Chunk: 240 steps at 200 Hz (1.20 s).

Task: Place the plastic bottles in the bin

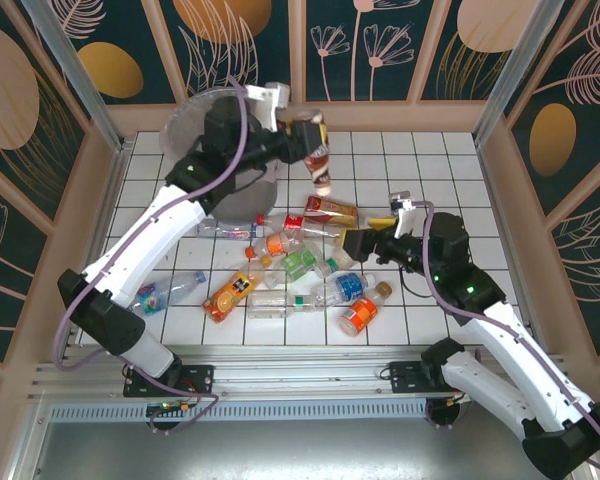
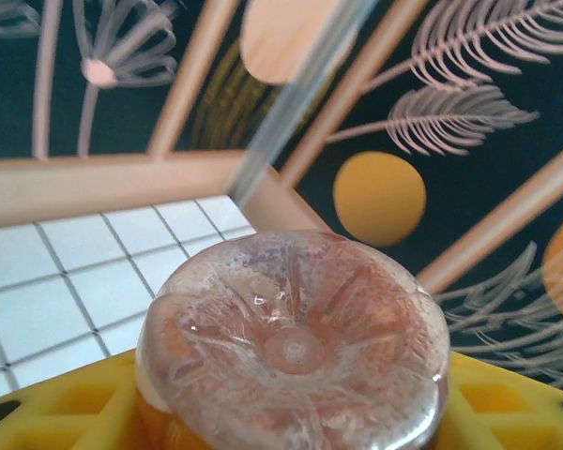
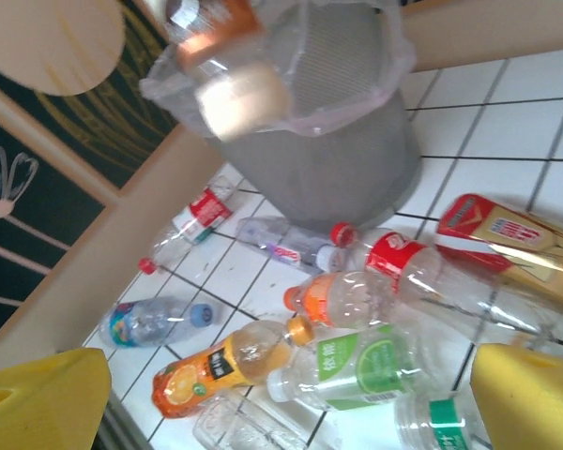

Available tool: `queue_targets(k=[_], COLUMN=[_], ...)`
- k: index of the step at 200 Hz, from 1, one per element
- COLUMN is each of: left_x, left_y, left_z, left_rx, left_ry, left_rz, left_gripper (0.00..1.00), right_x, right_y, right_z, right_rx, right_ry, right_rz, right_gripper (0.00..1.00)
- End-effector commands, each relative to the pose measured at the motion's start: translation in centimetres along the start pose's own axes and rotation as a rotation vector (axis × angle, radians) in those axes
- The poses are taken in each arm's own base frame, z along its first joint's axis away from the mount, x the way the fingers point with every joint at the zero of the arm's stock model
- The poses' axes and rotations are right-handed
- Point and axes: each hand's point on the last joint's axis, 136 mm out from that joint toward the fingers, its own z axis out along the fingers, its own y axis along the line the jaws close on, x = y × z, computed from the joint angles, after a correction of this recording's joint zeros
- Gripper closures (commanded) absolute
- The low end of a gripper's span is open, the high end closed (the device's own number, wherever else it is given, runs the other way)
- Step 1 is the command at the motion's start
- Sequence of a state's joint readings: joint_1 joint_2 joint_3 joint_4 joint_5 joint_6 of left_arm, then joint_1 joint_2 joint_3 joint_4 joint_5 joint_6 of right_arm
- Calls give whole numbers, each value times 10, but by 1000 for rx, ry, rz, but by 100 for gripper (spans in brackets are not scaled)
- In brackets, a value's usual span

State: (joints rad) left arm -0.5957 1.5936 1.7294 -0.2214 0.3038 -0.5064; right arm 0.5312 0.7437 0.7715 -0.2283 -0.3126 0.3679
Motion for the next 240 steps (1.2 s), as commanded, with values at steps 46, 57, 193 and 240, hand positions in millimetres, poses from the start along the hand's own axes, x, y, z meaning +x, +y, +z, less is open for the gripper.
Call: queue_targets(k=[46, 57, 193, 240], left_x=[-78, -92, -48, -11], left_y=[66, 74, 243, 267], left_z=[-35, -44, -13, -1], left_rx=[-305, -332, -573, -579], left_ry=[-88, -115, 56, 140], left_rz=[119, 121, 69, 66], left_gripper=[44, 44, 43, 42], right_x=[-35, -40, -13, -4], right_y=[-40, -54, -44, -45], right_z=[-22, -28, -14, -11], right_rx=[291, 392, 276, 260], right_ry=[-164, -179, -84, -72], right_rz=[28, 30, -1, 14], right_gripper=[1, 1, 1, 1])
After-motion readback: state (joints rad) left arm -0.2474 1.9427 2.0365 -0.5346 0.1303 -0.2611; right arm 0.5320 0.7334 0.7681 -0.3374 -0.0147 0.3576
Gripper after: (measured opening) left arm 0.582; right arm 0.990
